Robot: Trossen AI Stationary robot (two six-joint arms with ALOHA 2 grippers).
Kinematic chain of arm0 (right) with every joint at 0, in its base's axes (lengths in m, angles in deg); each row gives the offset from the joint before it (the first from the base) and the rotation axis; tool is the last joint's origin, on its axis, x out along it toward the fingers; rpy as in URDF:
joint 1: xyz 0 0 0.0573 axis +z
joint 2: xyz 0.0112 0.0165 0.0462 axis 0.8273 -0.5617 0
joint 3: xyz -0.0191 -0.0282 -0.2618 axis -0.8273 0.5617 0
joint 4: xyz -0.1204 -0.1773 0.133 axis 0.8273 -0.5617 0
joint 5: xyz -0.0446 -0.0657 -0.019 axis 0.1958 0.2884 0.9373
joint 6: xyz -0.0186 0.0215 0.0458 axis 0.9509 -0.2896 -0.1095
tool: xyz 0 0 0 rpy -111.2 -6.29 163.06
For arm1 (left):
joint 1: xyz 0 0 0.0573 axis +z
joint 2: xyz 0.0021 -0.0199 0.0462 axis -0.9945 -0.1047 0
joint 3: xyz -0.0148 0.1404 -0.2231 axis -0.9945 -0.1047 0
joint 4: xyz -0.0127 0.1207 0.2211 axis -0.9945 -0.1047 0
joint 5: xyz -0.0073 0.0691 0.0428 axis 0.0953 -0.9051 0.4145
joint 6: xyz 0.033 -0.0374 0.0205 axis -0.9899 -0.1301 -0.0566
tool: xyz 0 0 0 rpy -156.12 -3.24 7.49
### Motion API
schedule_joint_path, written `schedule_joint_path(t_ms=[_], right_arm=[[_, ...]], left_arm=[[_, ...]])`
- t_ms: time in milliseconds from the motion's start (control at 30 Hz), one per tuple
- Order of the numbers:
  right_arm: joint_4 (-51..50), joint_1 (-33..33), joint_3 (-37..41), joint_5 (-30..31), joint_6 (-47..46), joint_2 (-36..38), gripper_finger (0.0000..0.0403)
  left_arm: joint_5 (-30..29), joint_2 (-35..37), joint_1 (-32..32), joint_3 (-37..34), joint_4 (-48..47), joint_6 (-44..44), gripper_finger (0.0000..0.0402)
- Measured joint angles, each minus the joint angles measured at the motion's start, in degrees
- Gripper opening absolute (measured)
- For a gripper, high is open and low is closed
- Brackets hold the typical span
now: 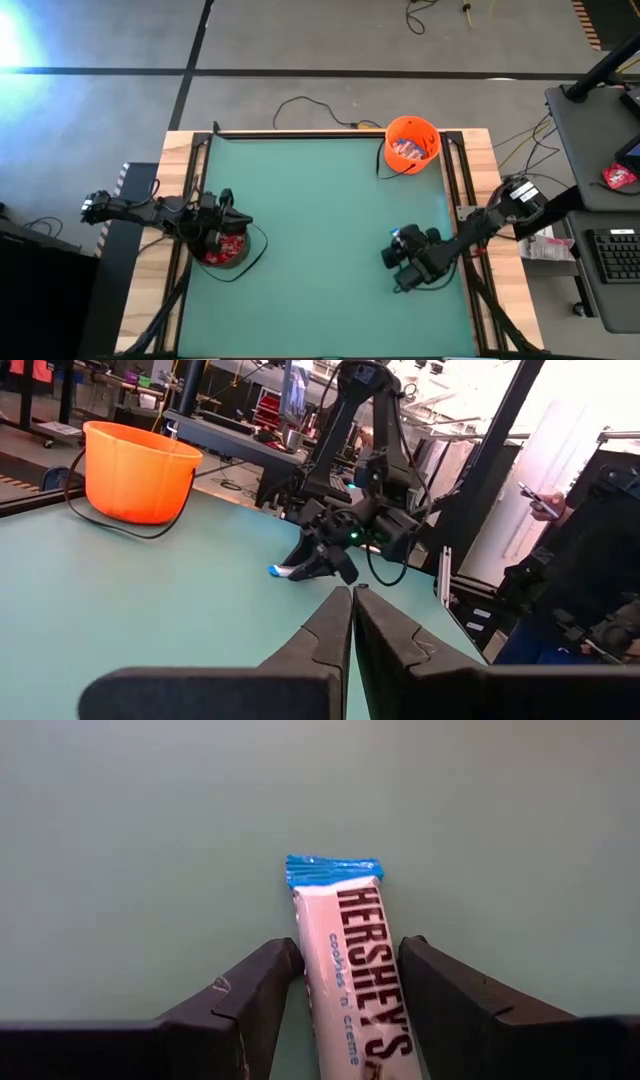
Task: Sort candy by brand, put in halloween buckets
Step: Put the white chocolate into the orange bucket
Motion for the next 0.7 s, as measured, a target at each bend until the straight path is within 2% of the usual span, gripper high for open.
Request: schedule_joint_path(t_ms=[133, 300, 467, 700], right_arm=[[2.3, -4.3, -0.5, 0.0, 3.5, 1.7, 0.0182], [0.4, -5.5, -2.9, 1.4, 5.3, 5.1, 0.0182], [-2.0, -3.2, -4.7, 1.5, 6.6, 9.1, 0.0182], [-4.0, 2.3, -4.5, 3.8, 3.0, 8.9, 0.0182]], left_arm=[[0.0, 0.0, 0.0, 0.0, 0.0, 0.0, 0.0], [0.0, 0.0, 0.0, 0.0, 0.0, 0.0, 0.0], [0.0, 0.0, 0.0, 0.0, 0.0, 0.0, 0.0], [0.0, 0.0, 0.0, 0.0, 0.0, 0.0, 0.0]])
